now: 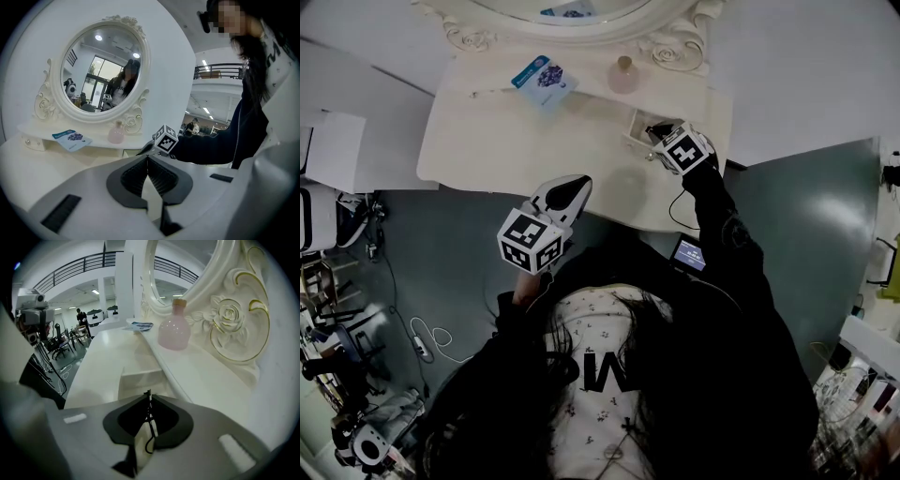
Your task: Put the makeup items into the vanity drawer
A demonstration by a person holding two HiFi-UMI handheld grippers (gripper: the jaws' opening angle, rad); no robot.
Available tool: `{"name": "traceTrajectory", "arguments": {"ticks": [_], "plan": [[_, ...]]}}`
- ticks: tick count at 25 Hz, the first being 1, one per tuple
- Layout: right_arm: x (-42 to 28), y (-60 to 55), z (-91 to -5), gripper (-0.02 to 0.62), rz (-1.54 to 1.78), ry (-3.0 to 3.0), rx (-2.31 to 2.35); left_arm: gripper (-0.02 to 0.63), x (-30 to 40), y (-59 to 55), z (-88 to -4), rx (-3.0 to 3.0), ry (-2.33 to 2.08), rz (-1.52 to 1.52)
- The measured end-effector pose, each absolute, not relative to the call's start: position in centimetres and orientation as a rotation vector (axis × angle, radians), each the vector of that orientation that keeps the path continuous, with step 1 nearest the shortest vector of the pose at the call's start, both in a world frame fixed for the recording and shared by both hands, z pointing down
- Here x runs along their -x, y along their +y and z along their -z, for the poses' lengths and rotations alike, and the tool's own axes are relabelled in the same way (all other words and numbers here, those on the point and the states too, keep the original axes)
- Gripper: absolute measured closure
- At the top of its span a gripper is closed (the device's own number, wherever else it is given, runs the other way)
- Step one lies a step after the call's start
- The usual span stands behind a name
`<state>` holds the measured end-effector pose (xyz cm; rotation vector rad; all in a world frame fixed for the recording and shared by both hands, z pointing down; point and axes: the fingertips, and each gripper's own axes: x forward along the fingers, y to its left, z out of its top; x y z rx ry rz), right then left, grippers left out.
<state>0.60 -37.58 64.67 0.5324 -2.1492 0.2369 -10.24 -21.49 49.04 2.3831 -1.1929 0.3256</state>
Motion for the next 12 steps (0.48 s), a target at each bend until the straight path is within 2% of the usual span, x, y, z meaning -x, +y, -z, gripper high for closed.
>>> {"name": "traceTrajectory", "arguments": {"ticks": [7,12], "plan": [[-0.5,-37.4,-64.8,0.558,-0.236,-2.146,-0.525,0.606,9.6,-21.6,-49.1,-2.374,-1.204,-0.336],[-0.4,-37.4,-64.4,0.532,-0.258,-2.181,-0.551,0.606,9.0,-21.7,-49.2,-2.371,-1.205,-0.357]]}}
